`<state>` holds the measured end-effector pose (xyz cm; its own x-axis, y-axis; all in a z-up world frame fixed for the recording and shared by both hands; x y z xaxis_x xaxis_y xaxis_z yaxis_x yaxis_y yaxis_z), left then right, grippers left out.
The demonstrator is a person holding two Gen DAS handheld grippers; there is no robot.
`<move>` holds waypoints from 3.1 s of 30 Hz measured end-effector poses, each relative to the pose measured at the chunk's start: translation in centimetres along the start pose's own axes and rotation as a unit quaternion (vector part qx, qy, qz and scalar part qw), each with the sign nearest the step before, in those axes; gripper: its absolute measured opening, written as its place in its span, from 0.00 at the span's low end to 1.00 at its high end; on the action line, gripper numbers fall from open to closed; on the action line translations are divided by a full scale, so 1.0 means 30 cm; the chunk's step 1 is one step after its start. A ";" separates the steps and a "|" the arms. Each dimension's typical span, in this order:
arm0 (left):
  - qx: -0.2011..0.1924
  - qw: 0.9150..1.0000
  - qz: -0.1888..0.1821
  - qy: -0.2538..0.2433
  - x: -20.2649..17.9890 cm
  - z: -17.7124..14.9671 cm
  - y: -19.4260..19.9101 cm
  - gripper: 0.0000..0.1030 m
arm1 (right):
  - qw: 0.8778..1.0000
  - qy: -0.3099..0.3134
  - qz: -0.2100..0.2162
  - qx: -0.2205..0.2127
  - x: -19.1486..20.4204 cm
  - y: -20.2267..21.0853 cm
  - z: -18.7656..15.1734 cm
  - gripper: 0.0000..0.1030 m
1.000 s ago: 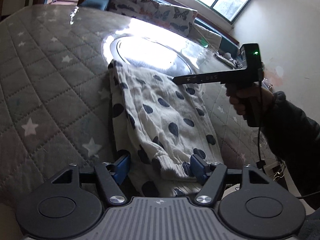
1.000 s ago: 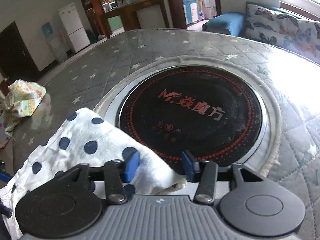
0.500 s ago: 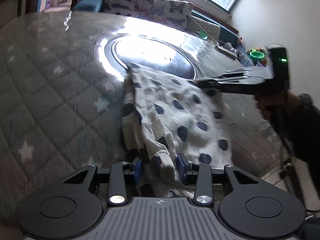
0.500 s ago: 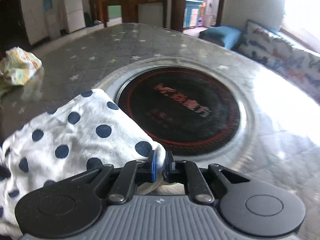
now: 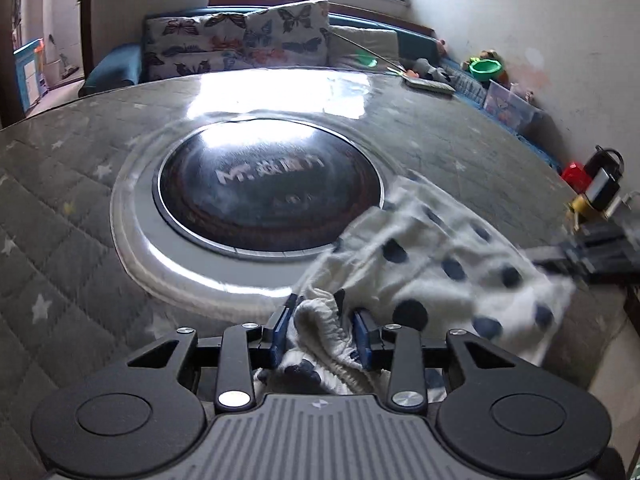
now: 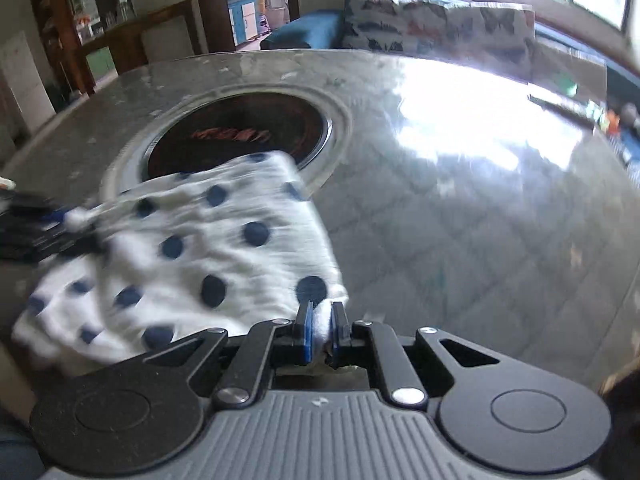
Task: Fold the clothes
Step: 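Carry the held end over the pants with the left gripper while the right gripper opens, then lower the held end onto the pants and open the left gripper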
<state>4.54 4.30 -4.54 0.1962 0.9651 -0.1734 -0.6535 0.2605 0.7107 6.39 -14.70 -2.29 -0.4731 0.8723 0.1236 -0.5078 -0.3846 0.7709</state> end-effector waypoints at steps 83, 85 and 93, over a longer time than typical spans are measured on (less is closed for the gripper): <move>-0.035 0.997 -0.031 0.066 -0.013 0.165 -0.077 0.46 | 0.993 0.053 0.087 -0.065 0.110 -0.041 -0.070 0.42; -0.031 0.997 -0.022 0.074 0.014 0.162 -0.097 0.43 | 0.993 0.051 0.088 -0.067 0.107 -0.043 -0.073 0.42; -0.056 0.992 -0.052 0.097 0.016 0.175 -0.030 0.43 | 0.992 0.059 0.085 -0.069 0.108 -0.040 -0.077 0.43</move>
<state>9.05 4.40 -1.68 0.1283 0.9170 -0.3777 -0.7166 0.3490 0.6039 3.80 -12.10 -4.26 -0.6378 0.7524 0.1646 -0.5026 -0.5685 0.6513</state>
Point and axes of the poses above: each gripper's, at about its wrist camera, not at the fingertips, and y roughly against the way its jaws point, x to its left, z to its top, the point moved 8 cm from there along -y, roughly the way its jaws point, and after that the axes turned 2 degrees about -x, right-handed, at the moved point
